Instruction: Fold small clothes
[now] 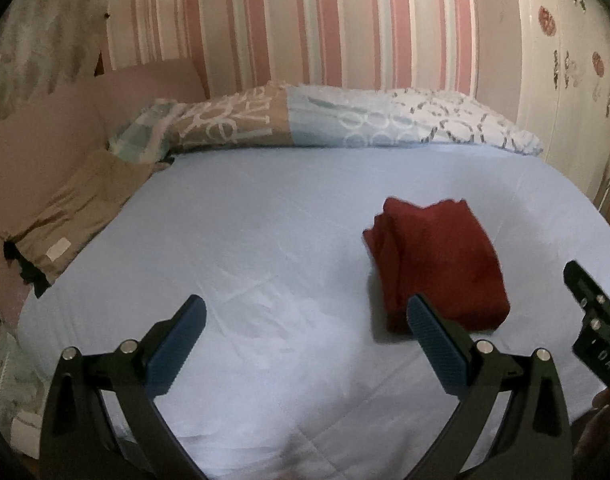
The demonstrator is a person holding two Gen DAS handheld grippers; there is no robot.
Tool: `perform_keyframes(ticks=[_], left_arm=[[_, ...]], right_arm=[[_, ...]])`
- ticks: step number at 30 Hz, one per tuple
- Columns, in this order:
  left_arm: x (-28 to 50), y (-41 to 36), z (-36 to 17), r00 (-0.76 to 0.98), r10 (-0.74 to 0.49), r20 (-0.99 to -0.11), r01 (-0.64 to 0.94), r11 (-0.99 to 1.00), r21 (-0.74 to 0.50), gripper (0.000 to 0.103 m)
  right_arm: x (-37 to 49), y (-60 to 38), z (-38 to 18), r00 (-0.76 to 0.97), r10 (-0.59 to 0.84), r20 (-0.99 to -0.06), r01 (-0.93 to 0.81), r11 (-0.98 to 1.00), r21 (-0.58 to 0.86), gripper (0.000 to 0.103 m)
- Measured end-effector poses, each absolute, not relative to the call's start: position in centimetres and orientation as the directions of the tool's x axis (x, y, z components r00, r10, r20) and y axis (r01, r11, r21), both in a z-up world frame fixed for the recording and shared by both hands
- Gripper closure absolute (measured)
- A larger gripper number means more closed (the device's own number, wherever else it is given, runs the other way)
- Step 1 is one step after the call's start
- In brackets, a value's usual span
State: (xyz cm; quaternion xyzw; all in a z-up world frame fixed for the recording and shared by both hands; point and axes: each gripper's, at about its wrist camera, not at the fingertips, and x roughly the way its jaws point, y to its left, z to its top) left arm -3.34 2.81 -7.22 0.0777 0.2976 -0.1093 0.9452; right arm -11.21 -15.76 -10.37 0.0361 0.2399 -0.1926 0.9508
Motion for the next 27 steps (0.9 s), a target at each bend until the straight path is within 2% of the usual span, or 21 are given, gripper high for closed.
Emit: perform_keyframes(ticks=[11,27], left_arm=[[-5.4,3.8,-3.9,0.855,-0.165,-0.491,0.234,0.969,0.082,0.002],[-5.9,3.9,-3.3,0.864,-0.169,-0.474,0.239,0.967,0.091,0.002]], right_arm=[[-12.3,-15.5,-8.3,0.819,-0.370,-0.438,0.404,0.915,-0.017,0.003],[-12.7,-16.2,-7.4,0.829,-0.341,-0.443,0.392,0.920,0.026,0.003]])
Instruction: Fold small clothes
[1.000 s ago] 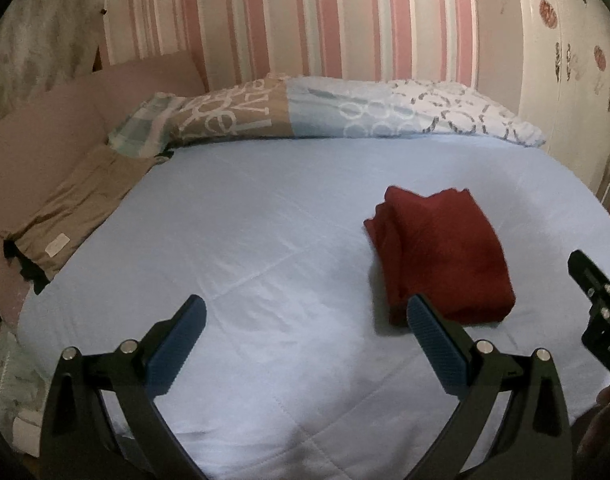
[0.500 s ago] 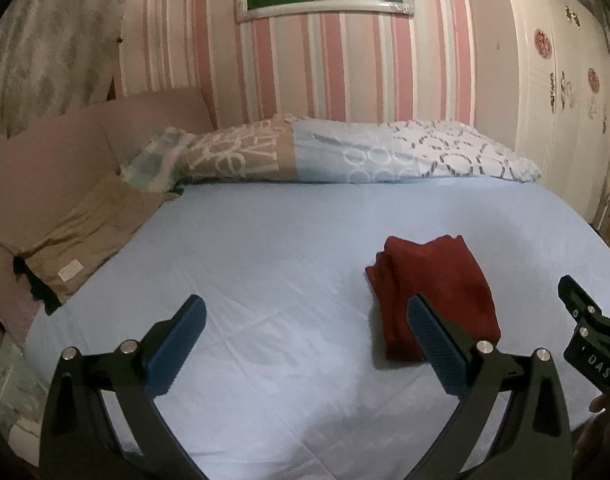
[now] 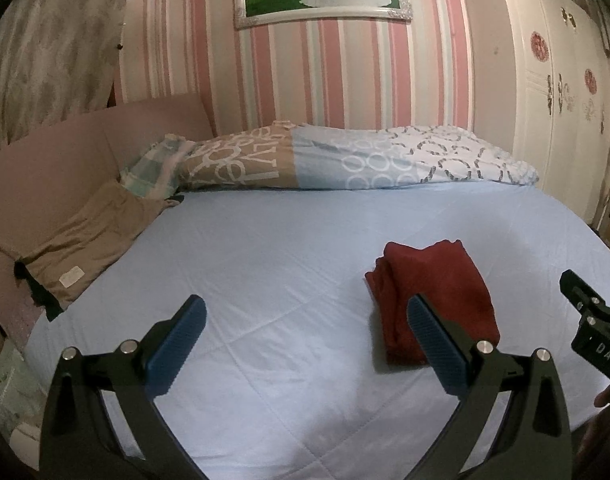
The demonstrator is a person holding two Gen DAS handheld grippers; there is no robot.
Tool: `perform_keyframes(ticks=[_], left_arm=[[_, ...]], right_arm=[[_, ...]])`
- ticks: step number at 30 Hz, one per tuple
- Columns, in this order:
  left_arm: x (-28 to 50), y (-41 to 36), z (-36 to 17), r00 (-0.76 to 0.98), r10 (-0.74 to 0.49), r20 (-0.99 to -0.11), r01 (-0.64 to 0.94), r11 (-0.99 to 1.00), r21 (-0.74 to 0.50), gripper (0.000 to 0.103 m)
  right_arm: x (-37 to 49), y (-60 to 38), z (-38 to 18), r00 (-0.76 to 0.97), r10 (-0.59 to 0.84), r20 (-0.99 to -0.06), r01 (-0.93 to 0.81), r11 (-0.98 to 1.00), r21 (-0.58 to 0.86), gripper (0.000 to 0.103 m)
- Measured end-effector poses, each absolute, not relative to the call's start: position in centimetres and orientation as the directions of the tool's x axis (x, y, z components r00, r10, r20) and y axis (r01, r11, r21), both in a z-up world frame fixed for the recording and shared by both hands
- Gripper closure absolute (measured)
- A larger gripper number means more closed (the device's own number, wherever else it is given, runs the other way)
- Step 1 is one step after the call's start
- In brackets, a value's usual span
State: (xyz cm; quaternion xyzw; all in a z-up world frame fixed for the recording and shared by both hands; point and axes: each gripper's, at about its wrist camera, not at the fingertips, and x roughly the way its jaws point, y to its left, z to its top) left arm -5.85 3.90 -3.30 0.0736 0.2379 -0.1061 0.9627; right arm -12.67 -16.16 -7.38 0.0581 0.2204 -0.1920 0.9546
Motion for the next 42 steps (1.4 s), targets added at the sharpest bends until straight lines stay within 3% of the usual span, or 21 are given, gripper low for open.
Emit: perform_keyframes(ticks=[42], left_arm=[[-5.43,4.45,-3.97,0.855,-0.167,-0.491,0.239,0.967,0.087,0.002]], right_arm=[[-12.53,-16.03,-7.71,0.829,-0.344,-0.442,0.390,0.921,0.015,0.003]])
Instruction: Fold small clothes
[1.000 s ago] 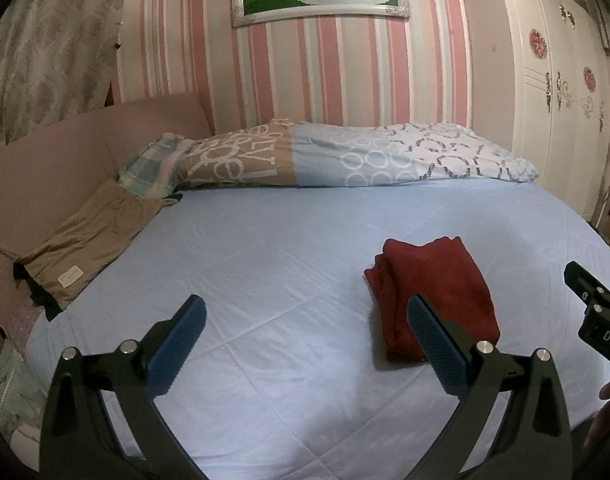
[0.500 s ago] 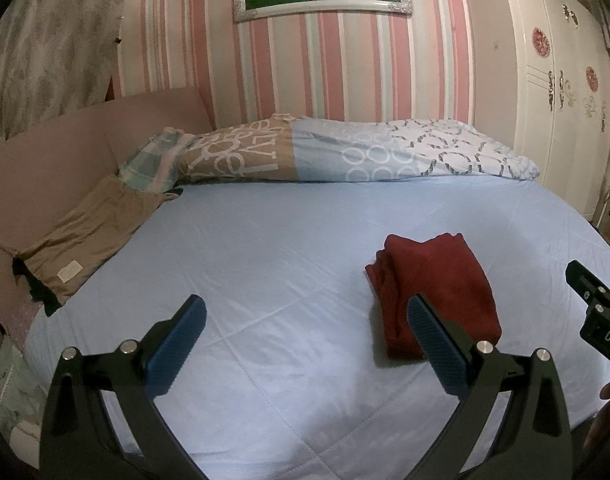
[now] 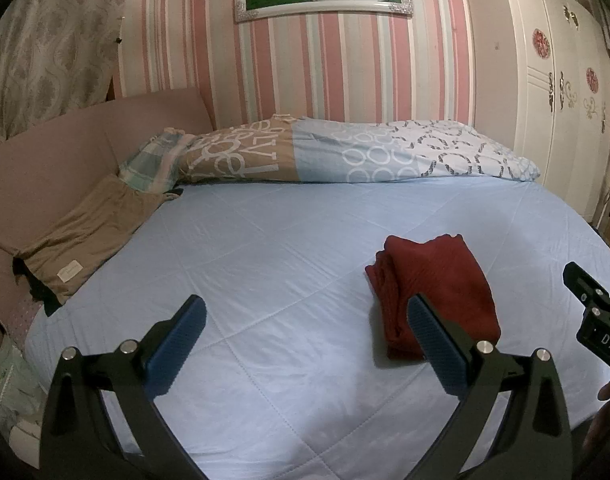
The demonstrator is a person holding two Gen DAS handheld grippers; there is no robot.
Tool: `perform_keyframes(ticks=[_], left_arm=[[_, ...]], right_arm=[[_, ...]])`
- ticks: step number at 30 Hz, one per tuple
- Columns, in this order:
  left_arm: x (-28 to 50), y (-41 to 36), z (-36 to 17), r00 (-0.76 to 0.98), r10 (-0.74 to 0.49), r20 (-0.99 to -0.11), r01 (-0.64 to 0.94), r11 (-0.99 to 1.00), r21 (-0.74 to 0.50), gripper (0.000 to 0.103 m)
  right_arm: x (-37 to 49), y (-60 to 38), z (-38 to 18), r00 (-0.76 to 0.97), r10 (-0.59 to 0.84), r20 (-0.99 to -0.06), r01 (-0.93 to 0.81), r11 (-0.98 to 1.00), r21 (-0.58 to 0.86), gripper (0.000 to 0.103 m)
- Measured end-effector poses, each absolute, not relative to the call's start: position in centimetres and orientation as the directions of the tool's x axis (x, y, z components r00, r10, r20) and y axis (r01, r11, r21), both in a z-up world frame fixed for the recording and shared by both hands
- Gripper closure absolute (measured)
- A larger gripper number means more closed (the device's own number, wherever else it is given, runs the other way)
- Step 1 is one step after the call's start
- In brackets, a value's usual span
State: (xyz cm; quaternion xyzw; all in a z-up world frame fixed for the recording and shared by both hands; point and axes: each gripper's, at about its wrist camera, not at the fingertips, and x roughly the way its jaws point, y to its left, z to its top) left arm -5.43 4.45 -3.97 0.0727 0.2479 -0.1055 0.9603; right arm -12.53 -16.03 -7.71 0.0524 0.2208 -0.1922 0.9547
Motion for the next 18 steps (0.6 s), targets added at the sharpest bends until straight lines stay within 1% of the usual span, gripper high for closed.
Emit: perform_keyframes(ticks=[18], left_arm=[[-5.35,4.50,-4.12,0.852,-0.168,-0.495,0.243,0.966,0.091,0.002]], right_arm=[[-12.31,-15.34,-7.58,0.834,-0.344,-0.432,0.381,0.924,0.000,0.003]])
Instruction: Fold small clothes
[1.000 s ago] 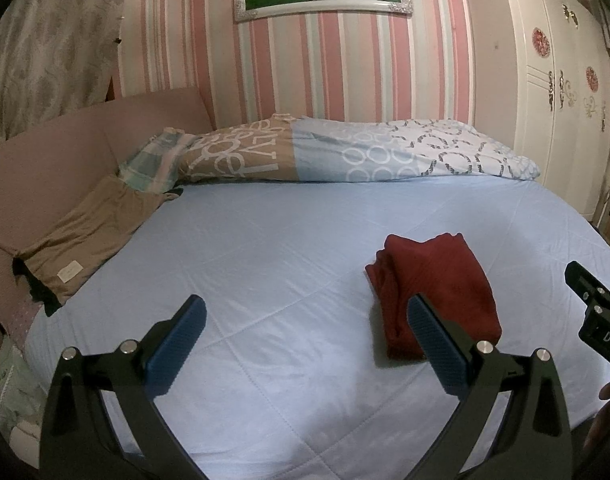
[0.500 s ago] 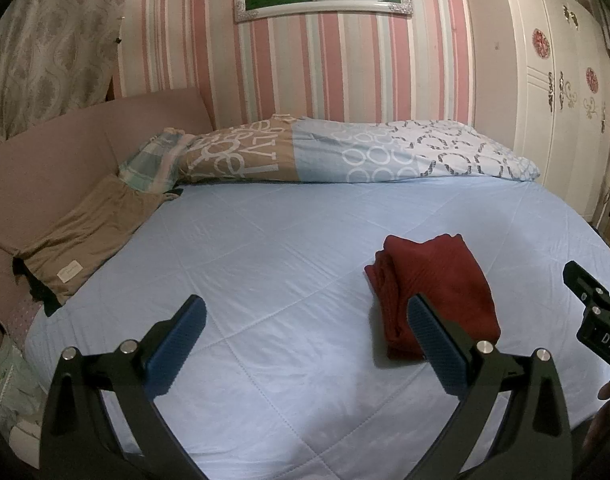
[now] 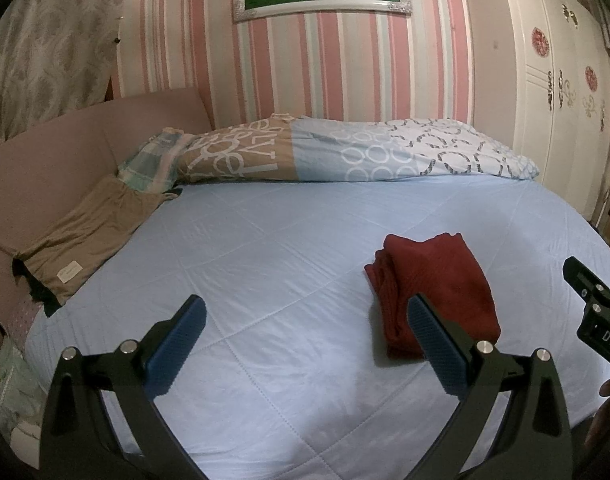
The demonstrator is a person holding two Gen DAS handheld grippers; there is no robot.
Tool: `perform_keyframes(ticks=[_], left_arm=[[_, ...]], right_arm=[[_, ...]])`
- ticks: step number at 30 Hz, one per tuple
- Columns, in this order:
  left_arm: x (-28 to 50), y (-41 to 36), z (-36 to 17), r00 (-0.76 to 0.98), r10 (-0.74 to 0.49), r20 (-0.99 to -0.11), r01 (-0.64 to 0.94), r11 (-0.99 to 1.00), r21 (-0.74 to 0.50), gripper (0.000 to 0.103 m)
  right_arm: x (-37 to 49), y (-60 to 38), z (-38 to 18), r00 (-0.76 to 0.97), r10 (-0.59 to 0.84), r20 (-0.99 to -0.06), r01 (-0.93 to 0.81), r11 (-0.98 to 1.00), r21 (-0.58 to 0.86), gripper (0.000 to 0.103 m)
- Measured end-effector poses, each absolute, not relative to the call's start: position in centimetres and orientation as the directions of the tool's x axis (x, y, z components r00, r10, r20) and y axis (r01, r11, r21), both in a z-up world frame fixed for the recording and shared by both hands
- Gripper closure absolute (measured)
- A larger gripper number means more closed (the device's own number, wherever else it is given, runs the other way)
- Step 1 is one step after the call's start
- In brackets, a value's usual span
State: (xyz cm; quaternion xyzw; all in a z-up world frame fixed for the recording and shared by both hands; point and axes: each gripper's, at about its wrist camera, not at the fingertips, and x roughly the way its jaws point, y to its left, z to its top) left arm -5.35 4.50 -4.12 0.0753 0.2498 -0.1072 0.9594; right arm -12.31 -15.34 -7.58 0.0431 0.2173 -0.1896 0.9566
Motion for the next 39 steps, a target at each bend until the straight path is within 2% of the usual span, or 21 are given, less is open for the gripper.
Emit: perform_keyframes(ticks=[30,39], left_arm=[[-5.71,3.95,-4.15,0.857,-0.145,-0.494,0.226,0.968,0.109,0.002],[-5.34,3.83,-4.04,0.841,-0.160,-0.517,0.241,0.966,0.093,0.002]], right_arm=[[-12.30,-15.06,-7.62,0.830,-0.343,-0.439,0.381,0.925,-0.002,0.003],[-12.16,-15.19,-7.98,0.827,-0.341,-0.446,0.382,0.924,0.000,0.003]])
